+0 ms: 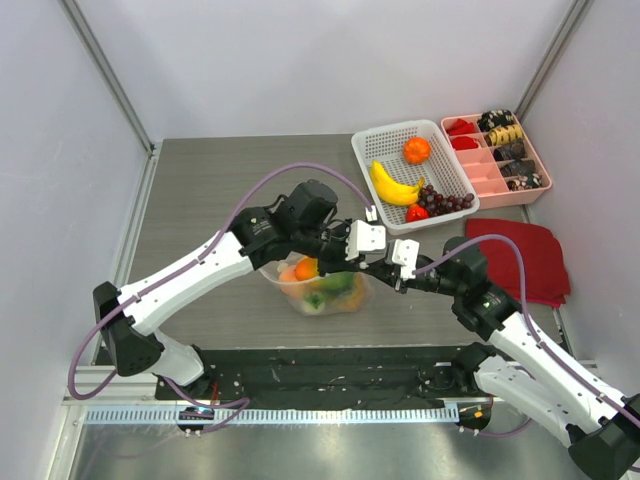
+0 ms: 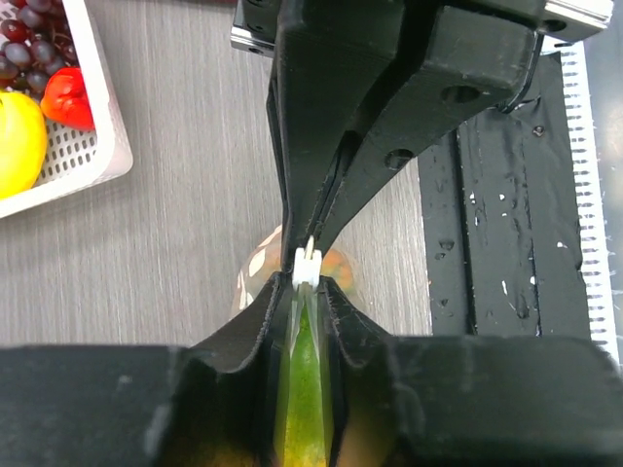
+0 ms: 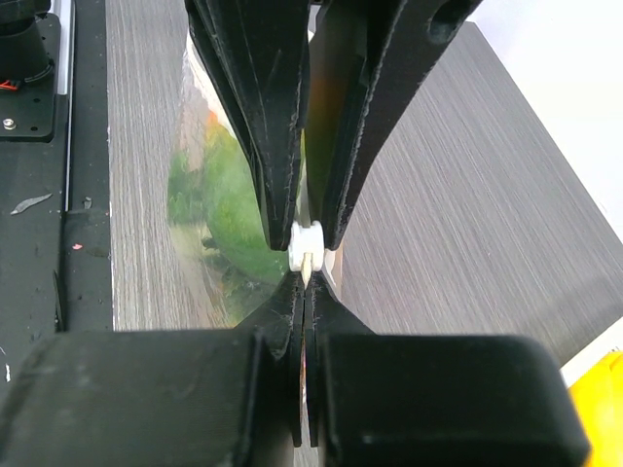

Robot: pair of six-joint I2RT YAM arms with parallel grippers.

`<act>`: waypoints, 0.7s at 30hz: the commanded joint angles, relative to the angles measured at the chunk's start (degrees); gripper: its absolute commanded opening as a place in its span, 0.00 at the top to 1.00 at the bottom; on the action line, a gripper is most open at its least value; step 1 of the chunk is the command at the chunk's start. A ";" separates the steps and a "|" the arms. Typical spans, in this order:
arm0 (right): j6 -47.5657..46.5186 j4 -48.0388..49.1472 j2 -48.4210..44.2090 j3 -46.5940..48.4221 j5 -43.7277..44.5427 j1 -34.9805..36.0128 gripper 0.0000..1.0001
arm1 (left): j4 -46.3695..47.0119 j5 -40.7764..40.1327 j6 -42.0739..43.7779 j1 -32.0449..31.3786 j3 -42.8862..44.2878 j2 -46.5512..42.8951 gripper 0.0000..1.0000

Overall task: Place the food in the zip-top bag and seal the zipper
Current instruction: Zip the zipper food storage bag at the center of the board.

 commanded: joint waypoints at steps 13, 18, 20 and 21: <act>-0.34 4.90 -0.41 0.12 -2.12 0.13 0.99 | 4.01 0.42 -1.29 -0.48 2.01 0.10 0.63; -0.43 4.82 -0.14 0.21 -2.47 0.21 0.99 | 4.27 0.59 -1.82 -0.83 2.10 0.46 0.61; -0.52 4.73 -0.23 0.12 -2.47 0.21 0.99 | 4.70 0.33 -1.82 -0.83 2.01 0.28 0.61; -0.52 4.73 -0.23 0.12 -2.47 0.13 0.99 | 4.88 0.07 -1.65 -0.83 1.83 0.19 0.61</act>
